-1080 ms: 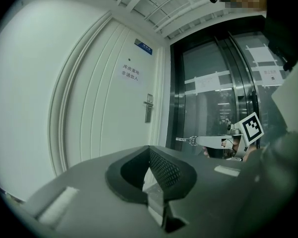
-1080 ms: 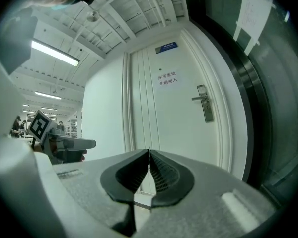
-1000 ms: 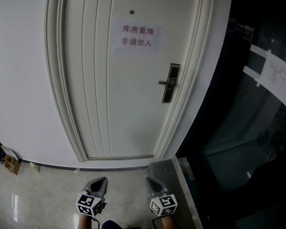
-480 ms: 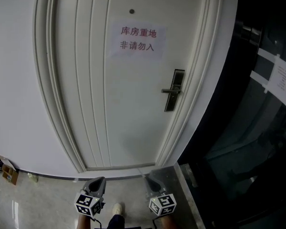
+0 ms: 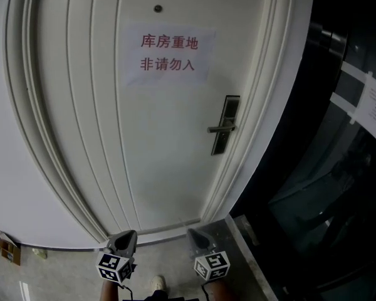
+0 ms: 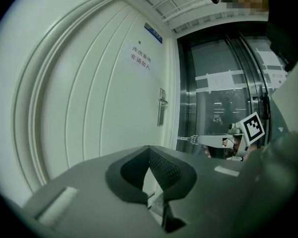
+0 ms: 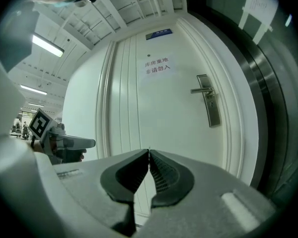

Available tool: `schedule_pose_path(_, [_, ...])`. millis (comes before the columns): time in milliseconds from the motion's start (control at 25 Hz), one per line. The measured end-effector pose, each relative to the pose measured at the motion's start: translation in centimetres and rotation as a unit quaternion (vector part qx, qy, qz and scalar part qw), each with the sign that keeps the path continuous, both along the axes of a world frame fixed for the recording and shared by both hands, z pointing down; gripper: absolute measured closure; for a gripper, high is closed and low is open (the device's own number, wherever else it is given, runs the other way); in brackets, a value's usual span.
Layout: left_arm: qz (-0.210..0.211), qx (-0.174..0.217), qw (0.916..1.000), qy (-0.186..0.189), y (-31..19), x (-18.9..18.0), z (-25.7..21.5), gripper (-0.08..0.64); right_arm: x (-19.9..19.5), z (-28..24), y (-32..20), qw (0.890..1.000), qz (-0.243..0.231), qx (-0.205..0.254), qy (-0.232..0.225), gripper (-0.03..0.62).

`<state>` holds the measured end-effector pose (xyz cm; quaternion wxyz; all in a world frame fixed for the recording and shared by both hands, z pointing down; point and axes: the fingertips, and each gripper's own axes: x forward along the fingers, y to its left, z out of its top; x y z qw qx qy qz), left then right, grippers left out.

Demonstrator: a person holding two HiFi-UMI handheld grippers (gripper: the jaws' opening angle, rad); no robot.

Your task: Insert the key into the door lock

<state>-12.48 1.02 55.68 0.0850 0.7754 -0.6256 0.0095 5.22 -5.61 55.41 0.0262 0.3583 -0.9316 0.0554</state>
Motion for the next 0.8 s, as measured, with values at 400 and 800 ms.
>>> schedule_pose_path(400, [0.081,0.008,0.9967,-0.004,-9.4,0.2,-0.6,0.558,1.5,-0.8,-7.0,0.996,0.085,0.008,-0.005,0.581])
schedule_pose_path(800, [0.158,0.013,0.9872,-0.013,-15.3,2.3,-0.6,0.558,4.8,-1.6,-10.8,0.985,0.169,0.036,0.004,0.581])
